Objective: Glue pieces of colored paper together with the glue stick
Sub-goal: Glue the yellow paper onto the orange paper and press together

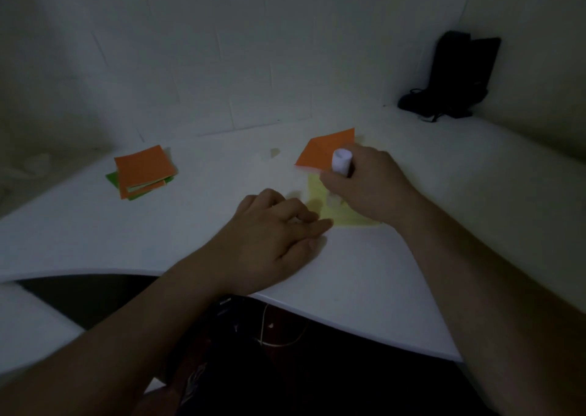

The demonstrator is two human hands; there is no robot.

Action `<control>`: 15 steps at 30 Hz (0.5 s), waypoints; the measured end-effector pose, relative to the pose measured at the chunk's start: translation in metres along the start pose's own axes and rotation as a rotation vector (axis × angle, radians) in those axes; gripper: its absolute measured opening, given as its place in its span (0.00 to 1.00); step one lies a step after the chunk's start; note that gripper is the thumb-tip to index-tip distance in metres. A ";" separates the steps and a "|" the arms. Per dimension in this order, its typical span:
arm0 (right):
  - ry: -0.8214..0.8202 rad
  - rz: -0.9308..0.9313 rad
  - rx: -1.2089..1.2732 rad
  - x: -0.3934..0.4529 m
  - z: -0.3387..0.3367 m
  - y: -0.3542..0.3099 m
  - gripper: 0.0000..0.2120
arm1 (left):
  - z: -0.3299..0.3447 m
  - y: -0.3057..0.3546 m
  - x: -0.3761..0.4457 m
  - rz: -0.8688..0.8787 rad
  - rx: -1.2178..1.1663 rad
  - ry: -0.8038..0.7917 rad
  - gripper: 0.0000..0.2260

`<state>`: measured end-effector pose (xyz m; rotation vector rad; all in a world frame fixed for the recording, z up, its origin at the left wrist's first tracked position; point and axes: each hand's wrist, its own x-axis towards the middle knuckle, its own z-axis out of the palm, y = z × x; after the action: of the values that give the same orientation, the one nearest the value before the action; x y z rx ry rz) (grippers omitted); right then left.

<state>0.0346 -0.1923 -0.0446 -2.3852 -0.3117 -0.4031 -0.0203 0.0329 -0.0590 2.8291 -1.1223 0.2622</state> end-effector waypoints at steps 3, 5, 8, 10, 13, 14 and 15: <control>-0.024 0.000 0.032 0.001 0.005 0.000 0.15 | 0.002 -0.001 0.000 0.003 -0.004 0.004 0.25; -0.019 -0.011 0.044 0.001 0.007 -0.002 0.14 | 0.003 -0.002 0.001 0.006 -0.006 0.007 0.25; 0.004 -0.030 0.032 0.001 0.010 -0.007 0.13 | 0.004 -0.002 0.001 0.010 -0.007 0.012 0.25; 0.007 -0.038 0.033 0.001 0.012 -0.008 0.13 | 0.004 -0.002 0.001 0.011 -0.005 0.020 0.25; 0.002 -0.037 0.052 0.003 0.018 -0.009 0.13 | 0.003 -0.001 0.001 0.014 0.005 0.022 0.25; -0.003 -0.043 0.059 0.003 0.019 -0.010 0.12 | 0.003 -0.001 0.001 0.011 0.002 0.020 0.25; -0.006 -0.050 0.064 0.004 0.021 -0.011 0.11 | 0.003 -0.001 0.001 0.006 0.000 0.015 0.26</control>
<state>0.0387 -0.1700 -0.0515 -2.3197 -0.3821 -0.4033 -0.0187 0.0330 -0.0615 2.8197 -1.1275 0.2833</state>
